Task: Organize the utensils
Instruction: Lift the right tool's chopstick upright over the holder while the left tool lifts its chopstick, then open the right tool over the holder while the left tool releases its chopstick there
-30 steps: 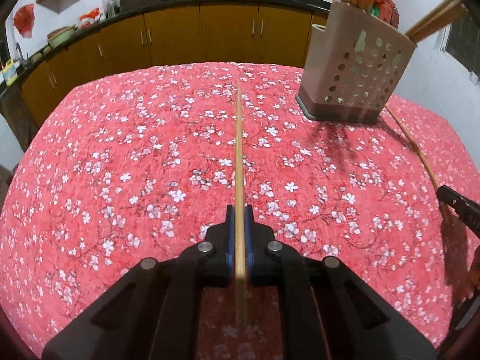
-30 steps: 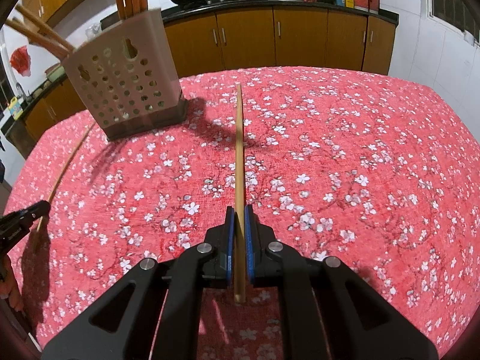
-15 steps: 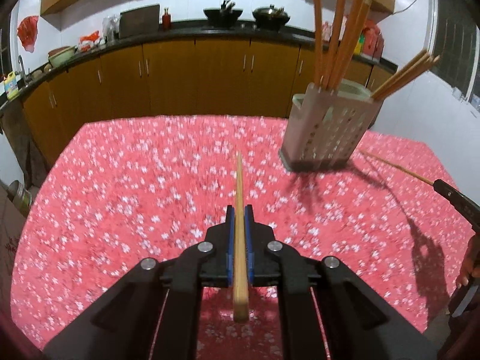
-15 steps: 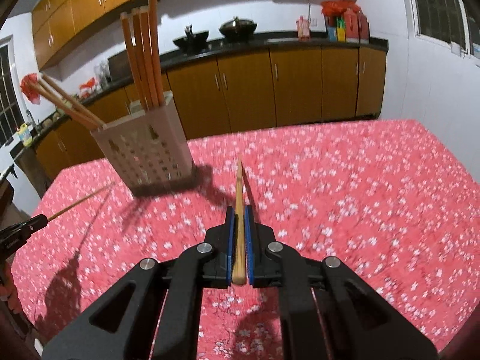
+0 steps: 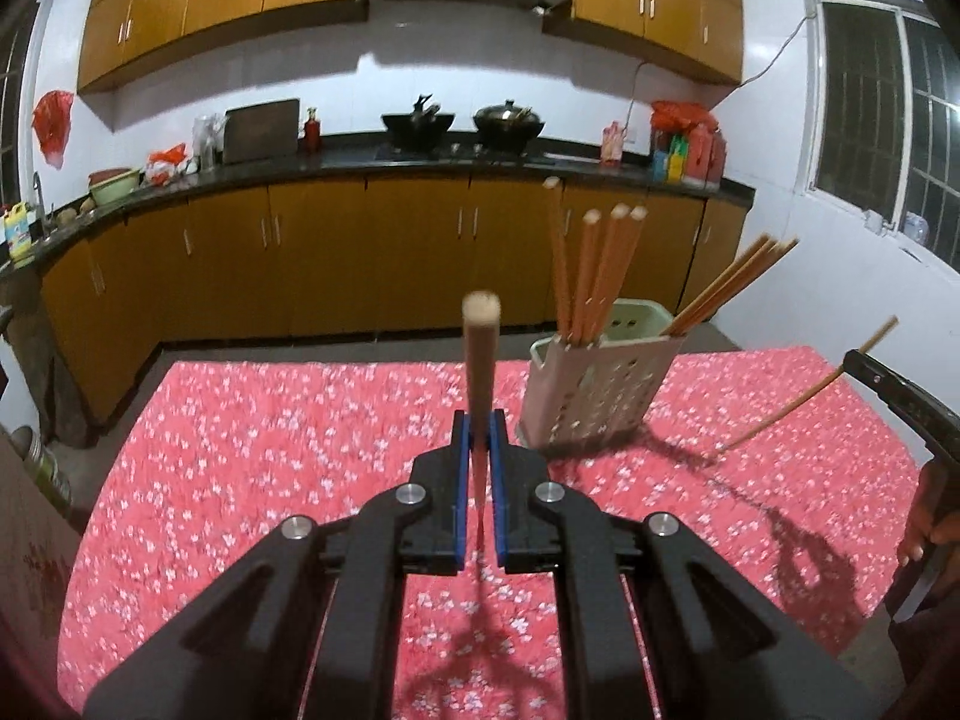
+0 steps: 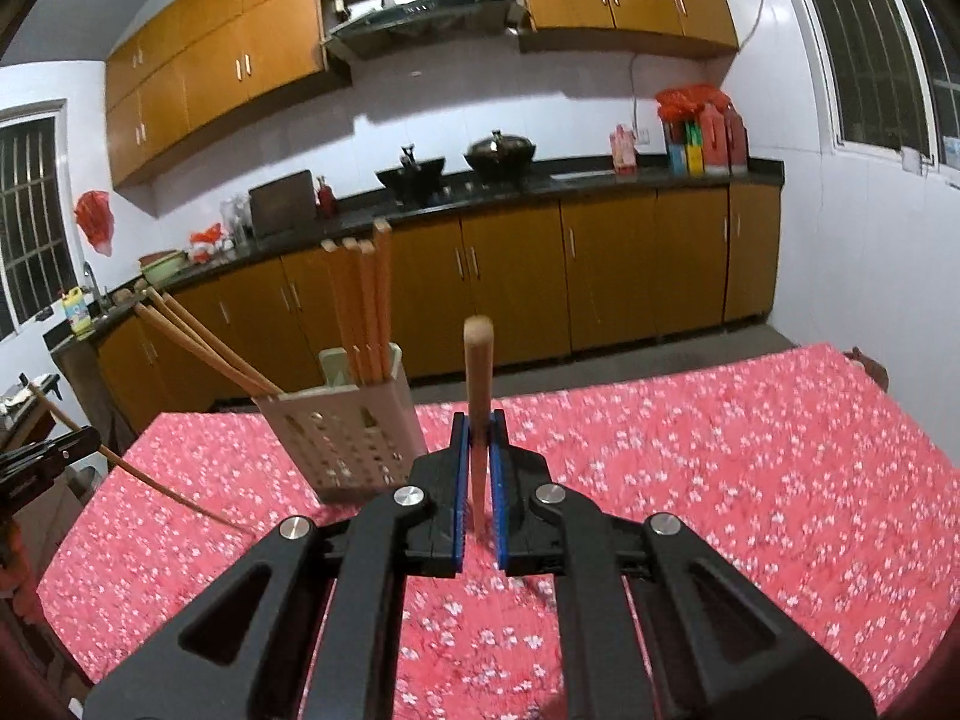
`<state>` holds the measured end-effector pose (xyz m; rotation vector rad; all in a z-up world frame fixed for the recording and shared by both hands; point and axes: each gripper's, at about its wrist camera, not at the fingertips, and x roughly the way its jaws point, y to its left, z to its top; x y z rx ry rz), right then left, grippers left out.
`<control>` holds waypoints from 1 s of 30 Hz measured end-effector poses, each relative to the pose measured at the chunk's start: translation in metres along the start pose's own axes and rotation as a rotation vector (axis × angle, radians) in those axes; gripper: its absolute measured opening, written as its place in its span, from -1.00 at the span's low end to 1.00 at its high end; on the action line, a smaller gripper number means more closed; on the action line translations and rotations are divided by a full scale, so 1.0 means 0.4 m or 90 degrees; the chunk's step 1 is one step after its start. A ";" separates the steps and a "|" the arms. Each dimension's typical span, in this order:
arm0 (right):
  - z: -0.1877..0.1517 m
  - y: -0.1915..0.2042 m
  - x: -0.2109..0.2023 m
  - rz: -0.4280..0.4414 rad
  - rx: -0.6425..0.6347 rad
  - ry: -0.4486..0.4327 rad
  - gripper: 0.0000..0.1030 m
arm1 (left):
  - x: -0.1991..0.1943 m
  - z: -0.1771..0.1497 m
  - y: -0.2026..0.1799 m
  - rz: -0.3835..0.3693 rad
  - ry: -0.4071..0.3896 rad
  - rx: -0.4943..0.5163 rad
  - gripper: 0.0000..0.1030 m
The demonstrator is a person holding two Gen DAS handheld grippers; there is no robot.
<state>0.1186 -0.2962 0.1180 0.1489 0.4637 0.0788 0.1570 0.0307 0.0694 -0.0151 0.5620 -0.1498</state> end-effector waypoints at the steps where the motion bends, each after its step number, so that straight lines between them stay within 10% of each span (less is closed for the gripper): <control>1: 0.005 0.005 -0.004 0.005 -0.002 -0.003 -0.86 | -0.001 0.006 -0.005 -0.005 -0.003 0.002 -0.85; 15: 0.162 0.112 -0.116 0.137 -0.011 -0.138 -0.86 | -0.109 0.123 -0.116 -0.108 -0.089 0.040 -0.85; 30: 0.265 0.176 -0.009 0.092 -0.028 -0.268 -0.86 | -0.063 0.299 -0.197 -0.088 -0.172 0.033 -0.85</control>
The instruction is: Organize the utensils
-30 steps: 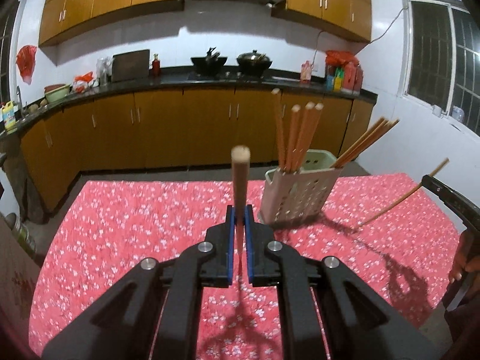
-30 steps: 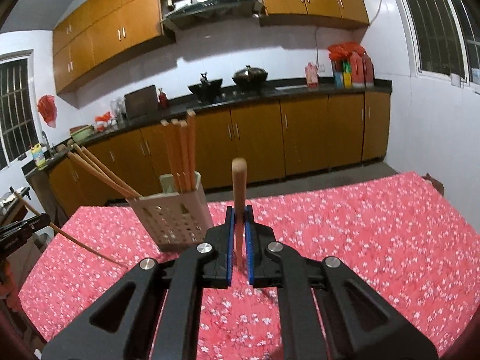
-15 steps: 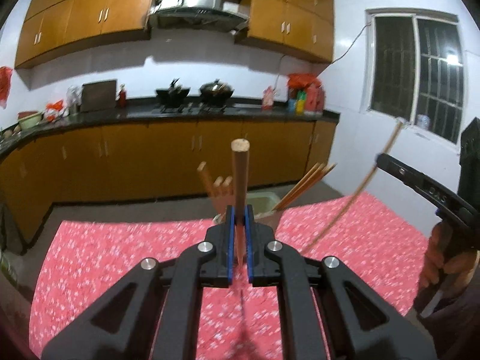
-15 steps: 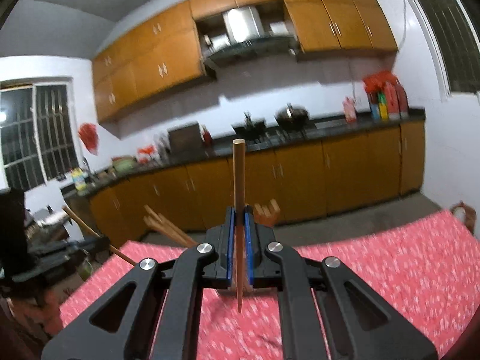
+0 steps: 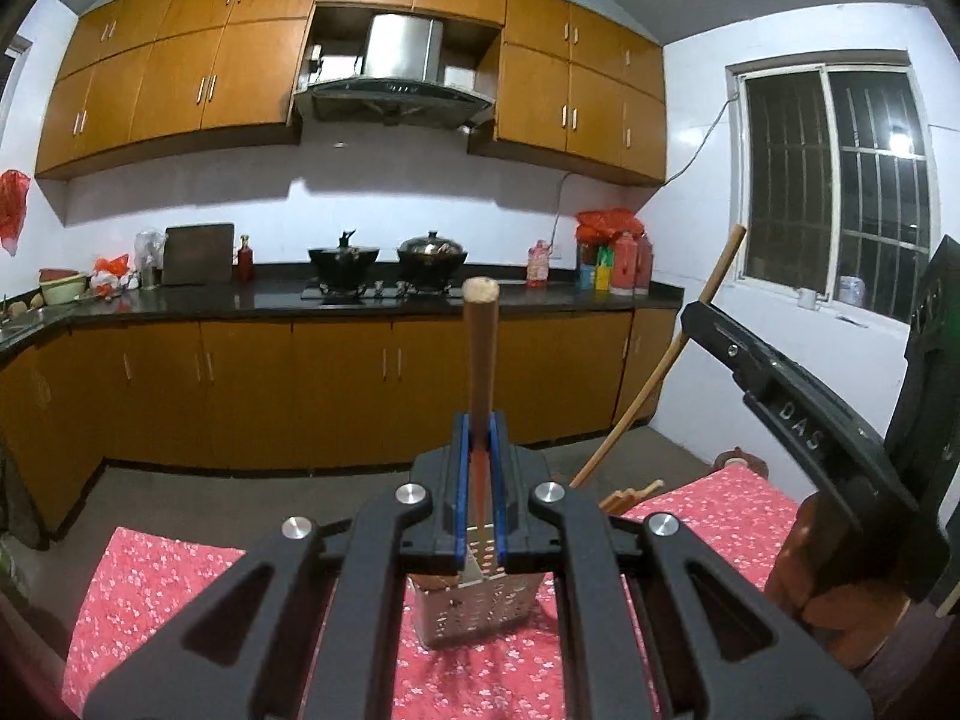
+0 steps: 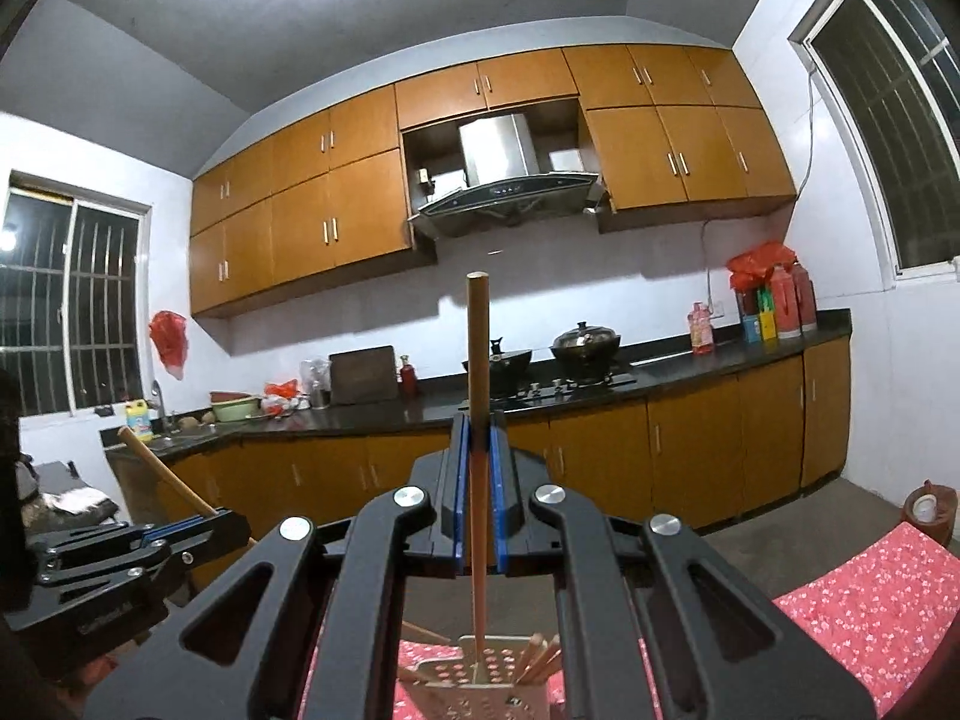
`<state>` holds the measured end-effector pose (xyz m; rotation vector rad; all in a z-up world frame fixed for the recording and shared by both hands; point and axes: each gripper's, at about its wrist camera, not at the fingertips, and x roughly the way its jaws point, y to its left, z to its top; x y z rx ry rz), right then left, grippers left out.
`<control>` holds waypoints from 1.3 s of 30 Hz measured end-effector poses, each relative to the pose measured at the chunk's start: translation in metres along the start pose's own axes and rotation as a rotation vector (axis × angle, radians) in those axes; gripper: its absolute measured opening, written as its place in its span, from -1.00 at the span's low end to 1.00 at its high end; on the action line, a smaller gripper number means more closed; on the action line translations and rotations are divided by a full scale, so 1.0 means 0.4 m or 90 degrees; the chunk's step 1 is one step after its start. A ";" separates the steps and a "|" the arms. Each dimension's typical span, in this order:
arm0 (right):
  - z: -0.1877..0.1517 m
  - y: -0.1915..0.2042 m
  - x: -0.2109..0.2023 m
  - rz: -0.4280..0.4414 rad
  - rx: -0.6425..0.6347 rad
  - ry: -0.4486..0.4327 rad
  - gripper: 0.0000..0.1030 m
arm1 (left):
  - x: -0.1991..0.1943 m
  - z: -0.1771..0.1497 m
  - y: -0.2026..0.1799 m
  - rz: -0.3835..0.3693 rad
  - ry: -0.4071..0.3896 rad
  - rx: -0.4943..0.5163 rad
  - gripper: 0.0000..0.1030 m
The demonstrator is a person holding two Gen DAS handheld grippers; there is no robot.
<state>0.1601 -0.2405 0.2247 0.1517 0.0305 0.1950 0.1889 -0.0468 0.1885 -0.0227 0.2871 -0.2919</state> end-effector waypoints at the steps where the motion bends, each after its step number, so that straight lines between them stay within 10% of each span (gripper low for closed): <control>1: -0.009 0.000 0.011 -0.003 -0.002 0.005 -0.86 | 0.019 -0.005 0.001 0.004 0.009 -0.001 -0.85; 24: -0.116 0.006 0.091 0.014 0.003 0.106 -0.81 | 0.154 -0.107 0.040 0.024 0.089 -0.010 -0.84; 27: -0.095 -0.003 0.060 0.011 0.009 0.090 -0.33 | 0.128 -0.099 0.045 0.026 0.078 -0.015 -0.79; 39: -0.077 -0.028 -0.152 -0.004 0.030 0.085 0.52 | -0.116 -0.121 0.069 0.050 -0.003 -0.024 0.10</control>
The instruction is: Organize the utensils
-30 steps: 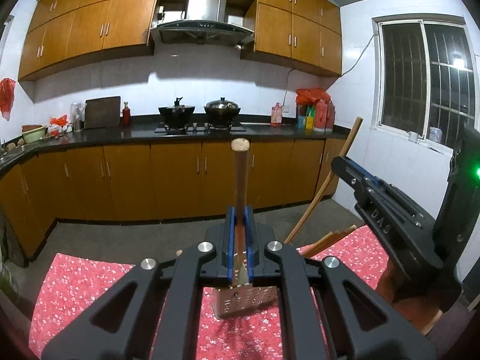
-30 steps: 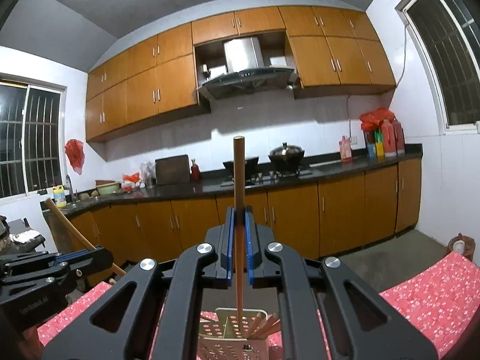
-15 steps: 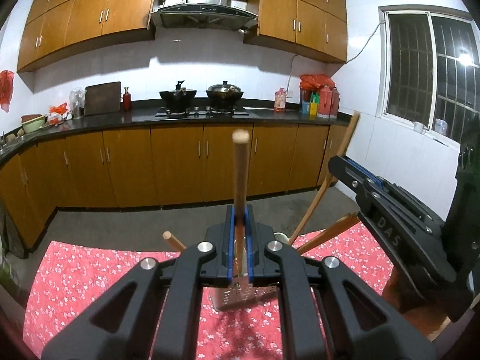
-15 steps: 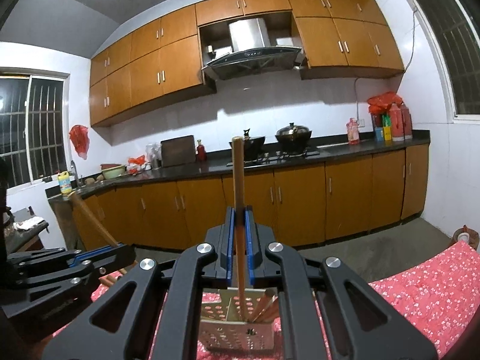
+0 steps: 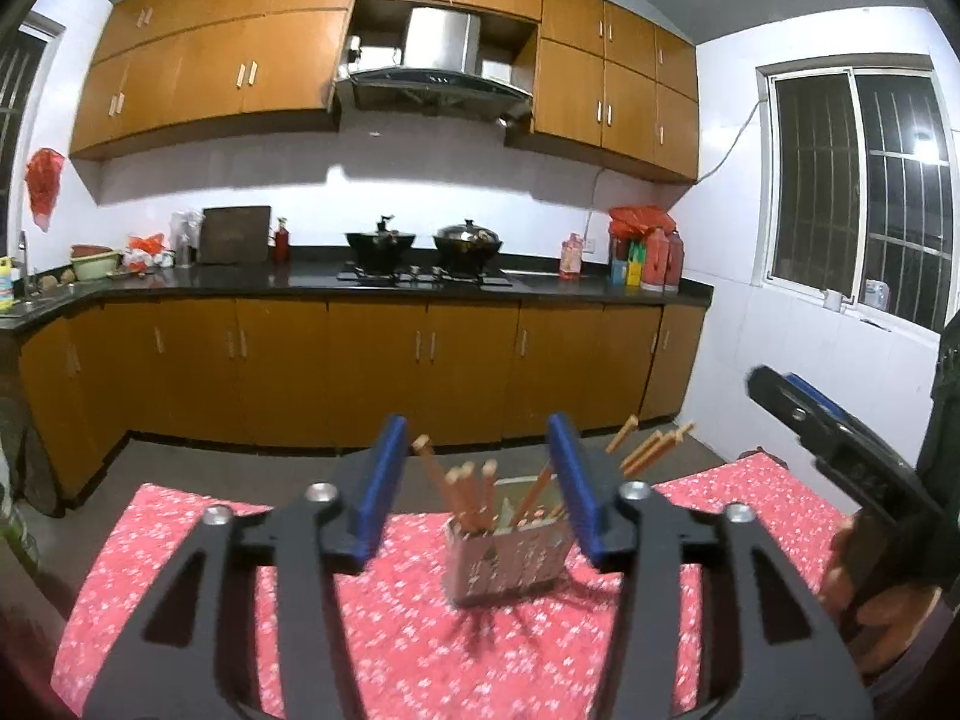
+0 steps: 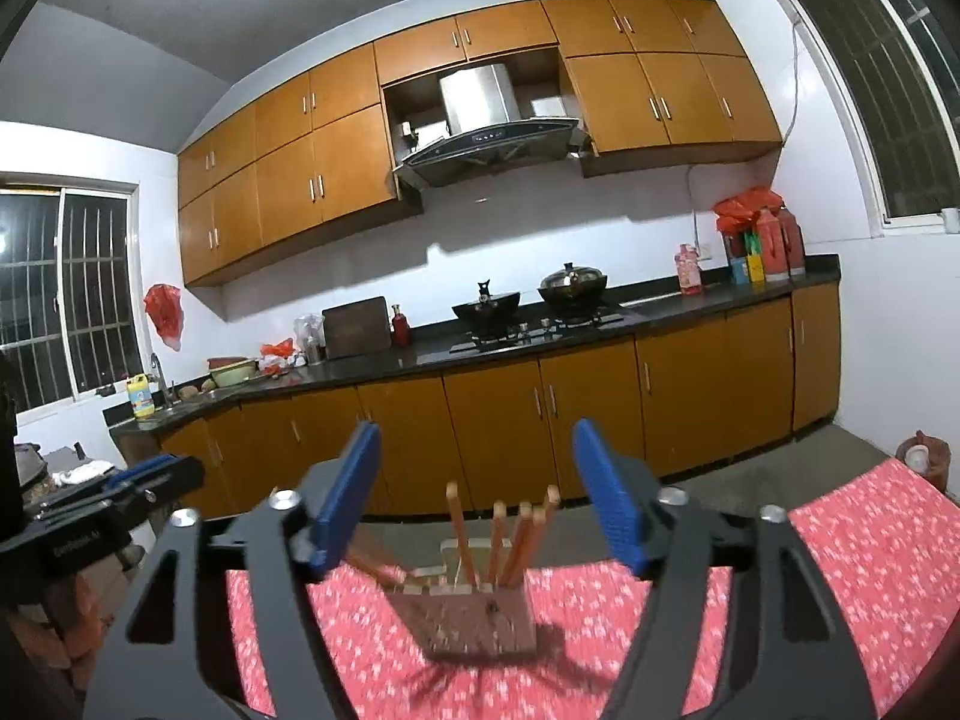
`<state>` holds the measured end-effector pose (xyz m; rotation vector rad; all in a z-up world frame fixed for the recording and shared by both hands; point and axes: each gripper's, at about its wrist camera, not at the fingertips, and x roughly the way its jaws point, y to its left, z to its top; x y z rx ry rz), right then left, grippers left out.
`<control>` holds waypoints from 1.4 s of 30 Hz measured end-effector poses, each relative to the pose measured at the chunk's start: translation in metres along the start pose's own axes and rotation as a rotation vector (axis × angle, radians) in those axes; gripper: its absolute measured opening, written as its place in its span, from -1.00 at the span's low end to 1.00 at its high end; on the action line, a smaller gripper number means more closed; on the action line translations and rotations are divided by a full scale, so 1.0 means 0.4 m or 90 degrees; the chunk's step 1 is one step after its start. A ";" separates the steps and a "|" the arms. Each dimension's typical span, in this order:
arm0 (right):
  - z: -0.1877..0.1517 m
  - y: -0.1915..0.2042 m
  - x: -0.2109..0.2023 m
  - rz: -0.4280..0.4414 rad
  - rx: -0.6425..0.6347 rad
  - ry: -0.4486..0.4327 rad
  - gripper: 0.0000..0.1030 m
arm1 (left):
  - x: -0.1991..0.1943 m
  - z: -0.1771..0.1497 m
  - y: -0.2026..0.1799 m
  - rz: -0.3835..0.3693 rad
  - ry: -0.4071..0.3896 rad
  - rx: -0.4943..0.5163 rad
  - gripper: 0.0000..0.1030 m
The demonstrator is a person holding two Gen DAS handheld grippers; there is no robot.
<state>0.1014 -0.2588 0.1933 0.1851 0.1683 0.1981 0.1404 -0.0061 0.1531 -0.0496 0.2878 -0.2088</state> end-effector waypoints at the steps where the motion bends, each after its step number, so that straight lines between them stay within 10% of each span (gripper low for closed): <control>1: -0.015 0.005 -0.021 -0.007 -0.008 0.004 0.67 | -0.030 -0.022 0.007 0.008 -0.003 -0.001 0.23; 11: -0.196 0.096 -0.165 -0.068 -0.097 0.052 0.97 | -0.211 -0.230 0.008 0.090 -0.003 0.027 0.92; 42: -0.387 0.112 -0.307 -0.129 -0.088 0.093 0.97 | -0.318 -0.454 -0.021 0.133 0.051 0.019 0.92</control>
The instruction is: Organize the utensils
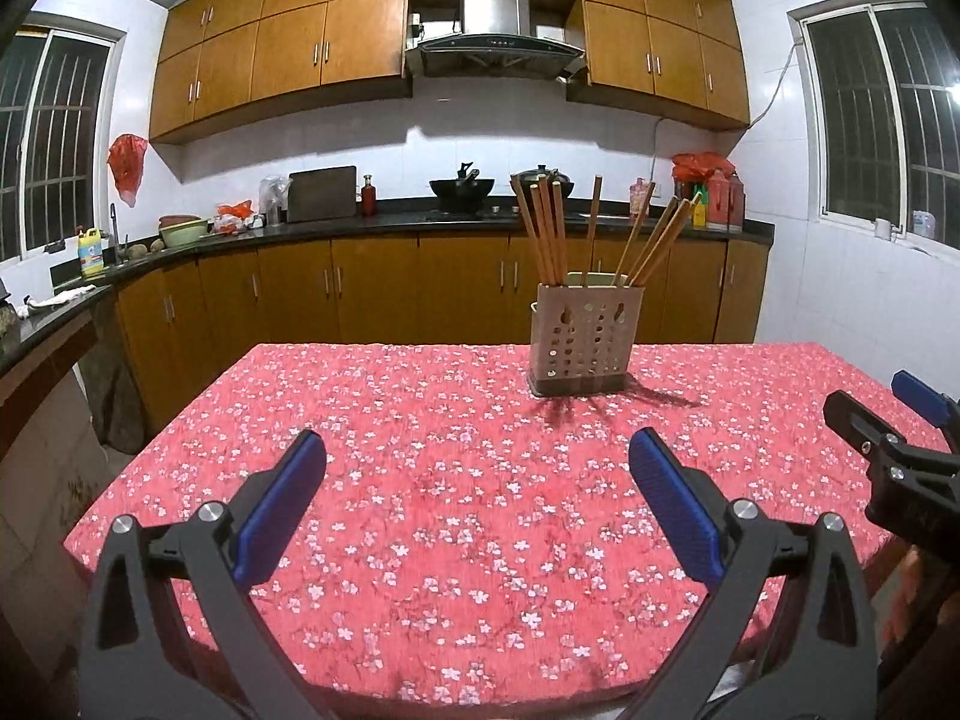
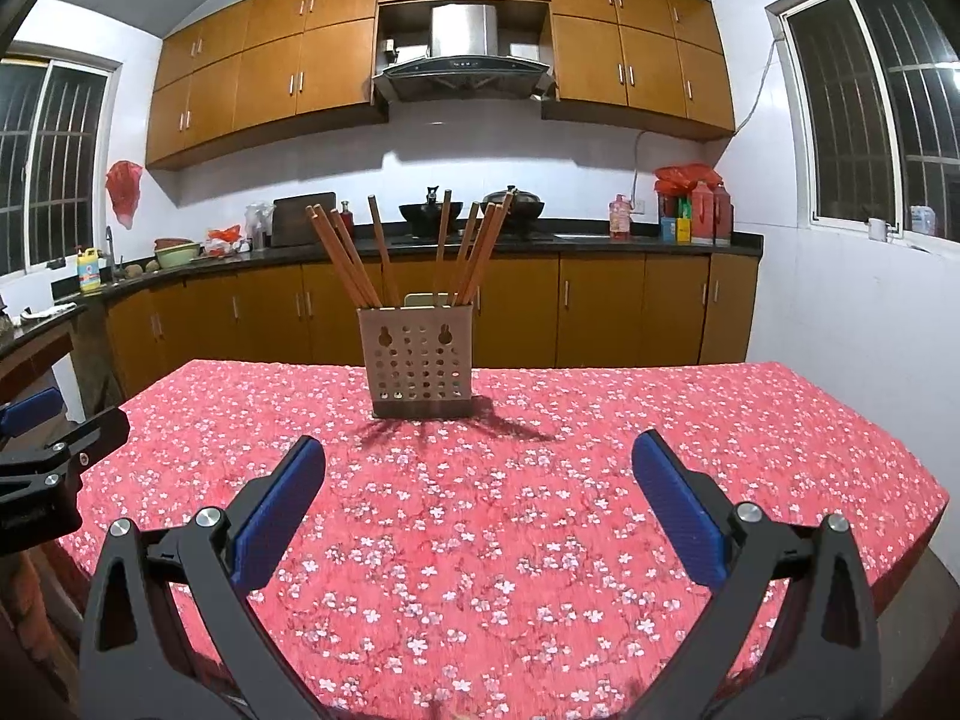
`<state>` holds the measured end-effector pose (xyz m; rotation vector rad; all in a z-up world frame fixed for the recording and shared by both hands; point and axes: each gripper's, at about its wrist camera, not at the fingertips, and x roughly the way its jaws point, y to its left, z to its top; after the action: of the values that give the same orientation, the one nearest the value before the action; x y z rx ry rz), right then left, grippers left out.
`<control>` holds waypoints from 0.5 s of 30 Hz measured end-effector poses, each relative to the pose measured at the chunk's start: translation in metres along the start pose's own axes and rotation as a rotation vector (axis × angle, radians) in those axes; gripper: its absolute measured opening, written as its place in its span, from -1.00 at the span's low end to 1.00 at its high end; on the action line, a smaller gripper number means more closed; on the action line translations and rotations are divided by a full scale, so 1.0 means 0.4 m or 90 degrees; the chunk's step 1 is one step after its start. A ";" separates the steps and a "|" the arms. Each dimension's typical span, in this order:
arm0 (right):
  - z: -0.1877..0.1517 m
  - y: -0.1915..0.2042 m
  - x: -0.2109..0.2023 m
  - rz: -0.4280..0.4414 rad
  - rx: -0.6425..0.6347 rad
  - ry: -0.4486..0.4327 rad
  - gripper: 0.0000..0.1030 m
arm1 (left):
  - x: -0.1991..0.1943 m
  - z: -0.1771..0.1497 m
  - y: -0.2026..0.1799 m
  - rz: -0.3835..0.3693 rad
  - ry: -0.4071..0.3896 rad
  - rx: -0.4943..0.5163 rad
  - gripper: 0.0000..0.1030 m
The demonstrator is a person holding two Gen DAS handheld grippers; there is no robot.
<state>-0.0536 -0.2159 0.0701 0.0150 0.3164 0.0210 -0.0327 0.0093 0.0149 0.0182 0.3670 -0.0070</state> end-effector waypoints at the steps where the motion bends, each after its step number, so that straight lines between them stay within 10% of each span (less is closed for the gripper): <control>1: 0.000 0.000 0.000 0.000 0.000 0.000 0.97 | 0.000 -0.001 -0.001 0.000 0.000 0.000 0.92; 15: -0.009 -0.001 -0.003 -0.007 0.006 0.009 0.97 | -0.001 -0.001 -0.016 -0.004 0.003 0.004 0.92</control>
<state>-0.0558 -0.2164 0.0669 0.0217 0.3312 0.0082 -0.0332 0.0031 0.0145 0.0227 0.3725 -0.0143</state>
